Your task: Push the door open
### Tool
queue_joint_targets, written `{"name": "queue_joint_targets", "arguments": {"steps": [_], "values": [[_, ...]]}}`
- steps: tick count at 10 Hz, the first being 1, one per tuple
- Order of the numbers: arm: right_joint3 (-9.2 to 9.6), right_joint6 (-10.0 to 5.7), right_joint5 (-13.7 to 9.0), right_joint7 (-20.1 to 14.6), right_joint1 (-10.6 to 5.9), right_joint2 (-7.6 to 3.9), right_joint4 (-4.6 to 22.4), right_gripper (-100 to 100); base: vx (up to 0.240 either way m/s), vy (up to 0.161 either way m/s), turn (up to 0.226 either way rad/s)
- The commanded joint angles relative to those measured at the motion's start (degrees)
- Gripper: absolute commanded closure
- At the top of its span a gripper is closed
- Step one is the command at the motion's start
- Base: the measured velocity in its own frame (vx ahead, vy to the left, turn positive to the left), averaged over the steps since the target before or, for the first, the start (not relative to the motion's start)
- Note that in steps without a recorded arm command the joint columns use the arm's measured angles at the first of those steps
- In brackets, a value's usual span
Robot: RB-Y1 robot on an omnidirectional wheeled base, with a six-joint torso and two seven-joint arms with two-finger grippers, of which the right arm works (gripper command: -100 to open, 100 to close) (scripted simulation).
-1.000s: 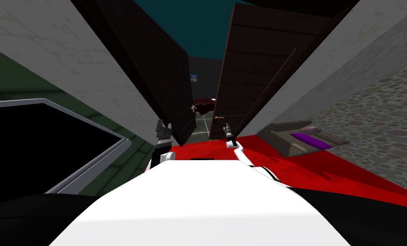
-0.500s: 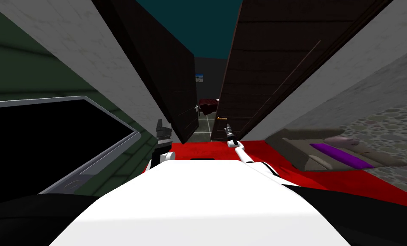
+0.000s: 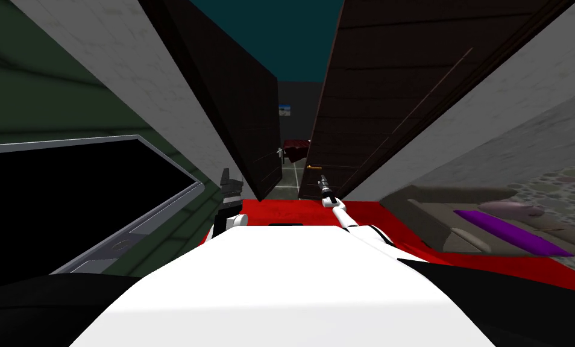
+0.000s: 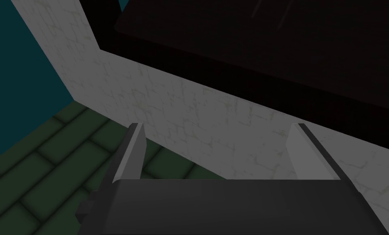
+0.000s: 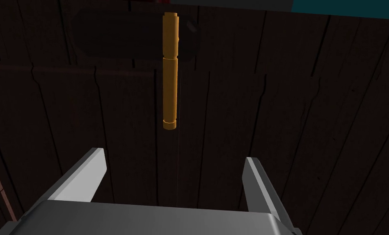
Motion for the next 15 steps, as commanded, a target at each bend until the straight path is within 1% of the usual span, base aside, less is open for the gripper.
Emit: {"name": "queue_joint_targets", "arguments": {"steps": [1, 3, 5, 6, 7, 9, 15], "values": [[0.17, -0.33, -0.21, -0.47, -0.96, -0.42, 2.03, -100, -0.016, -0.025, 0.105], [0.33, -0.15, -0.68, -1.04, -2.33, -1.11, 4.84, -100, -0.013, -0.069, 0.16], [0.42, -0.05, -0.95, -1.38, -3.13, -1.51, 6.49, -100, -0.022, -0.067, 0.145], [0.5, 0.03, -1.17, -1.65, -3.77, -1.83, 7.8, -100, -0.027, -0.064, 0.155], [0.45, 0.0, -1.04, -1.43, -3.53, -1.63, 7.15, -100, -0.01, -0.034, 0.035], [0.28, -0.06, -1.1, -1.36, -3.64, -1.6, 7.45, -100, 0.125, -0.027, 0.017], [-0.71, -0.35, -1.31, -0.66, -3.84, -1.27, 8.28, -100, 0.197, -0.034, 0.03]]}}
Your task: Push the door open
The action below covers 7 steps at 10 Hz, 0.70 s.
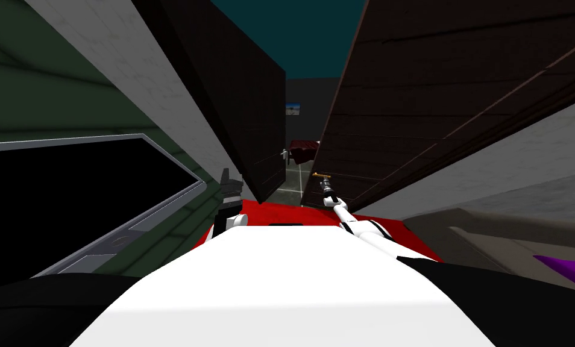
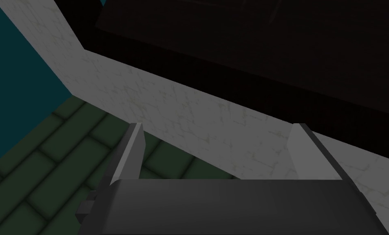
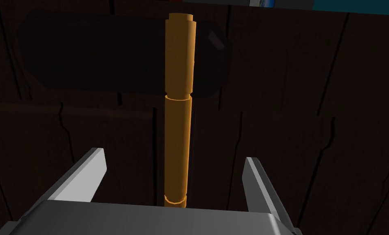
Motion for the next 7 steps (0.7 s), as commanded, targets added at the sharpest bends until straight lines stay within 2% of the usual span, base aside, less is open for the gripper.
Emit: {"name": "queue_joint_targets", "arguments": {"steps": [1, 4, 5, 6, 7], "values": [[-0.26, -0.1, -0.06, 0.2, -0.09, 0.09, 0.3, -100, 0.19, -0.046, 0.032], [-0.6, -0.2, -0.13, 0.44, -0.16, 0.2, 0.58, -100, 0.203, -0.038, 0.022], [-0.54, -0.18, -0.12, 0.39, -0.12, 0.17, 0.47, -100, 0.082, -0.017, 0.008], [-0.54, -0.18, -0.12, 0.39, -0.12, 0.17, 0.47, 100, -0.01, 0.002, -0.003], [-0.54, -0.18, -0.12, 0.39, -0.12, 0.17, 0.47, 100, -0.025, 0.003, -0.001]]}}
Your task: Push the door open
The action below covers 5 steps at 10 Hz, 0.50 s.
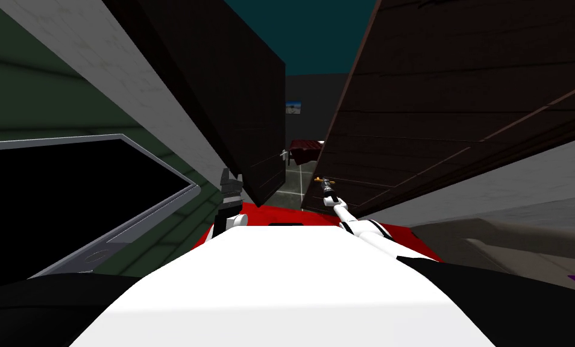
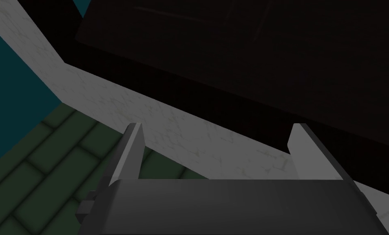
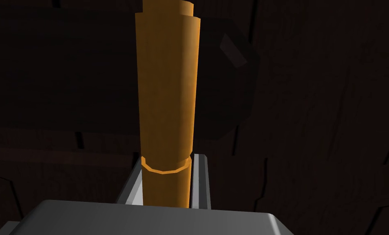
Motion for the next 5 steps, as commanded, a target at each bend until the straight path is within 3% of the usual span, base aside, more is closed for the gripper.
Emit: {"name": "queue_joint_targets", "arguments": {"steps": [1, 4, 5], "values": [[0.08, 0.08, 0.02, 0.0, 0.19, 0.12, 0.11, 100, -0.026, 0.004, 0.004], [0.08, 0.08, 0.02, 0.0, 0.19, 0.12, 0.11, 100, -0.009, 0.002, -0.001], [-1.53, -0.03, -0.4, 1.88, -0.4, 0.8, 0.84, 100, 0.109, 0.022, -0.044]]}}
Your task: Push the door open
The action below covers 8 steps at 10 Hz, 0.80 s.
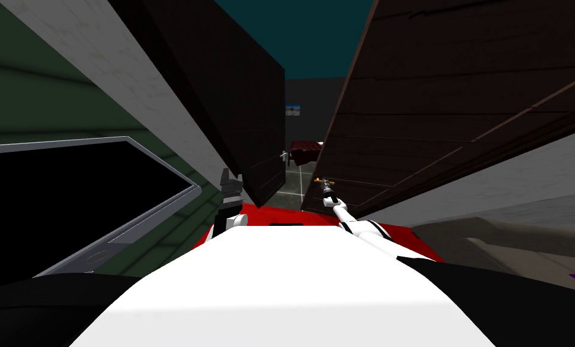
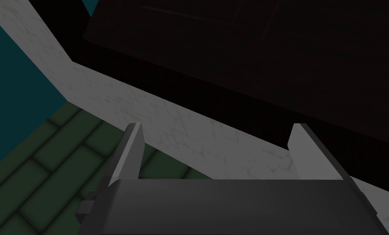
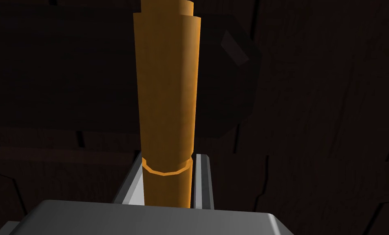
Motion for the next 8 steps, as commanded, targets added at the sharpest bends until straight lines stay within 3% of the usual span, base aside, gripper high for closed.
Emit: {"name": "queue_joint_targets", "arguments": {"steps": [1, 8], "values": [[-1.41, -0.37, -0.39, 1.54, -0.88, 0.28, 0.54, 100, 0.155, 0.003, -0.048], [-8.44, -1.28, -2.3, 9.35, -3.7, 3.04, 3.29, 100, 0.164, -0.009, -0.032]]}}
